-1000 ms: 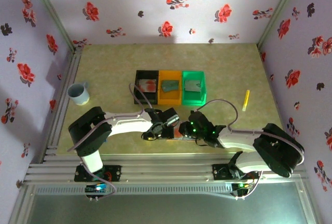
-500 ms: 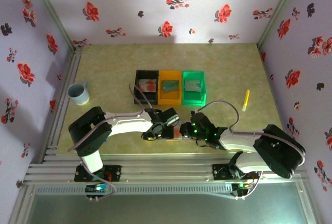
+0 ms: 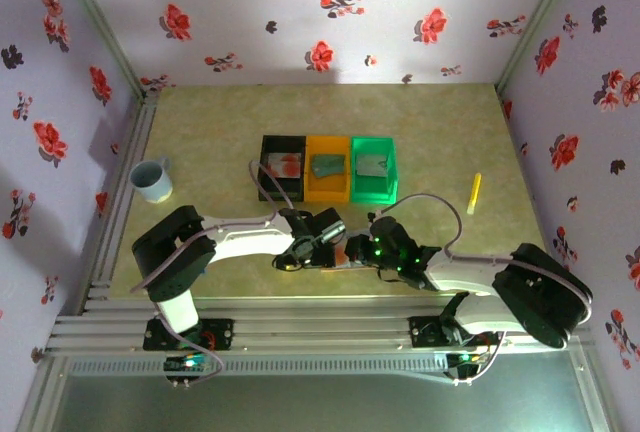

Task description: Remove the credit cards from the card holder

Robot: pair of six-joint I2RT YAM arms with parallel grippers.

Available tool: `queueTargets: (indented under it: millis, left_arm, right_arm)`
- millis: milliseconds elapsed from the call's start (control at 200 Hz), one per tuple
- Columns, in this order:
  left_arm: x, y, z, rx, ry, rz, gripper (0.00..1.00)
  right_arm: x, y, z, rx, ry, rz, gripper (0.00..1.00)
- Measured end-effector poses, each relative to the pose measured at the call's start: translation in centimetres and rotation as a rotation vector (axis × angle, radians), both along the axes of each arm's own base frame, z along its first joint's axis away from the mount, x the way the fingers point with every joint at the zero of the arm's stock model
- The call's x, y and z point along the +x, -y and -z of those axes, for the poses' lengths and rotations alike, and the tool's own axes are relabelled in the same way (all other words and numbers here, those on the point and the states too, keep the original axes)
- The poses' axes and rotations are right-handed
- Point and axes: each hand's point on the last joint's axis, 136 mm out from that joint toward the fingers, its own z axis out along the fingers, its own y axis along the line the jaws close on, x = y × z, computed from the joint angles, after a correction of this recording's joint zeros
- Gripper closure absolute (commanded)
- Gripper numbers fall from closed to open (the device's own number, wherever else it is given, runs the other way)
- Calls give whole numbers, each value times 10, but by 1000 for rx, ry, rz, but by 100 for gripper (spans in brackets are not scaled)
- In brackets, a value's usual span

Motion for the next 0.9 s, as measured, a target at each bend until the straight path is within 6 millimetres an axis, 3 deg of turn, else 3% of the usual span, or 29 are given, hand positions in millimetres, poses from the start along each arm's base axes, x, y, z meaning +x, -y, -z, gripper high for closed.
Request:
queueTargets:
  millis: [435, 900]
  left_arm:
    - [0, 0, 0, 0, 0, 0, 7]
    - [0, 0, 0, -2, -2, -1, 7]
  right_arm:
    - [-4, 10, -8, -14, 24, 5, 100]
    - [-6, 34, -22, -32, 62, 46, 100]
